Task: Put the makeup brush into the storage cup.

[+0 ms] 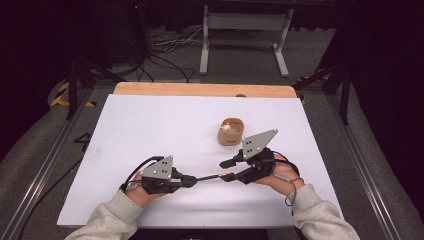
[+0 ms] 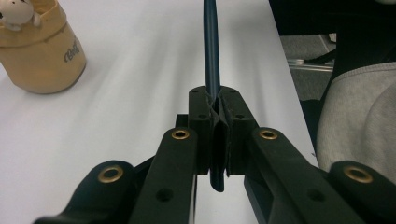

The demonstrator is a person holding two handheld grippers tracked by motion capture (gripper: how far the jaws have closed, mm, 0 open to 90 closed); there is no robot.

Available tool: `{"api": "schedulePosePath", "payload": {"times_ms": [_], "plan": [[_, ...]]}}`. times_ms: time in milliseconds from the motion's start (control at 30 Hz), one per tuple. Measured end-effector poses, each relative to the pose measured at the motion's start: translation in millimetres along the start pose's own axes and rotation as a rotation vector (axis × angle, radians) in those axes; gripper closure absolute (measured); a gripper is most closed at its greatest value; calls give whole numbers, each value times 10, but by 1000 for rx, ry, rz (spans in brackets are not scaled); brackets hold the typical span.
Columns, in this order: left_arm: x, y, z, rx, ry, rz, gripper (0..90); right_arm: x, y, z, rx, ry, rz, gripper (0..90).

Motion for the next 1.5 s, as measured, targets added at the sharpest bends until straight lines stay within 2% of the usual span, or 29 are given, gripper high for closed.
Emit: {"api": "schedulePosePath", "payload": {"times_ms": [633,1100,1200,1500], "plan": [[-12,-28,-20,13,8,-31,846,154,25,72,-29,-27,-67,690],[-20,-31,-27,25,7,-52,846,118,51,78,-26,-28,-106,823],[-24,-30,-39,39,13,-64,845,111,48,95,-28,-44,-123,831],[-22,-33,-42,41,12,-68,844,102,40,103,-32,-41,-122,838]]}}
Point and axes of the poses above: each handheld gripper's, and its own axes: x roughly forward along the jaws, y roughly out of its underside, z roughly to its left, the point moved 8 cm from there along x, roughly forward along the jaws
